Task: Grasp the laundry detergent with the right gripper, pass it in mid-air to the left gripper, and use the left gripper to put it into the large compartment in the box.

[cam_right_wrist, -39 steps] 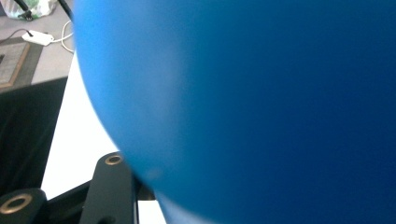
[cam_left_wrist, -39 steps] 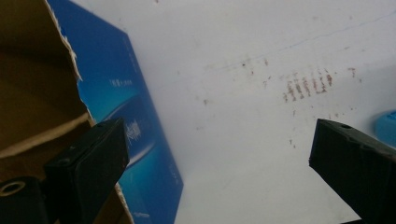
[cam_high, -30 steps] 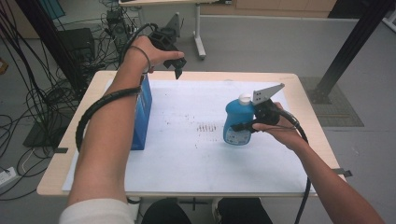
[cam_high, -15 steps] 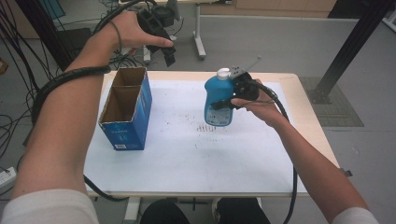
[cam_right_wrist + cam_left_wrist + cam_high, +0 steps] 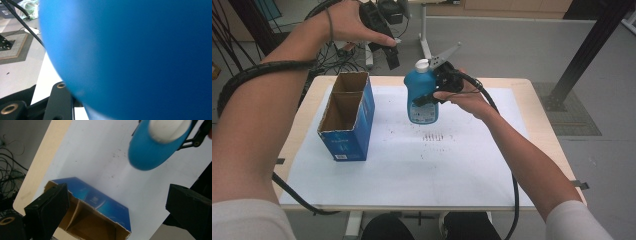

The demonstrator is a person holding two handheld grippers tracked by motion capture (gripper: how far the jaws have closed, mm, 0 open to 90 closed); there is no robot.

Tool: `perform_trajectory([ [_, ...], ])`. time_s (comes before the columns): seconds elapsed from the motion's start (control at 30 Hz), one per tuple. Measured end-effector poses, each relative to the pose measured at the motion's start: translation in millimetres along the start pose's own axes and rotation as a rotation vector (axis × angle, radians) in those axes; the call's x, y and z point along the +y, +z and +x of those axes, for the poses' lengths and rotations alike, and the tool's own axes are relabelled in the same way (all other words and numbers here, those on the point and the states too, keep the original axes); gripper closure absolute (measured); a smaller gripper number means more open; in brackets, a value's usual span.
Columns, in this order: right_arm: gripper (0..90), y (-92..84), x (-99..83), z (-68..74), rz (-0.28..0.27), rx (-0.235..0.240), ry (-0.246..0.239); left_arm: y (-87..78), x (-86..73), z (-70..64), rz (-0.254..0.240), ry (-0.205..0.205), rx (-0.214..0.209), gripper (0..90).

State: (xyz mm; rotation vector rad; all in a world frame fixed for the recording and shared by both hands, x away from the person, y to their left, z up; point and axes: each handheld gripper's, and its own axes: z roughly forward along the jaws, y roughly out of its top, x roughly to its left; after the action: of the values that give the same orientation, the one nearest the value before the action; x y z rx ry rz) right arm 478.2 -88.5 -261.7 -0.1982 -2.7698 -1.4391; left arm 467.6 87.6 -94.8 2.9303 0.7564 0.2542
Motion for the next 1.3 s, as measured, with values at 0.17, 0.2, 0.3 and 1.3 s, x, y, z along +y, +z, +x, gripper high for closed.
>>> perform_trajectory([
  [0.17,44.3,15.1,11.3,2.8,-0.009,0.024,-0.018,9.8,5.5,-10.6,0.028,0.059,-0.019,5.8],
  [0.2,44.3,15.1,11.3,2.8,-0.009,0.024,-0.018,9.8,5.5,-10.6,0.028,0.059,-0.019,5.7],
  [0.3,44.2,23.0,14.1,4.4,-0.005,0.051,-0.038,13.0,7.1,-14.8,0.006,0.074,-0.053,5.6],
  [1.3,44.1,30.3,20.8,18.4,-0.05,0.088,-0.118,51.6,16.3,-38.4,0.076,0.198,-0.115,4.8],
])
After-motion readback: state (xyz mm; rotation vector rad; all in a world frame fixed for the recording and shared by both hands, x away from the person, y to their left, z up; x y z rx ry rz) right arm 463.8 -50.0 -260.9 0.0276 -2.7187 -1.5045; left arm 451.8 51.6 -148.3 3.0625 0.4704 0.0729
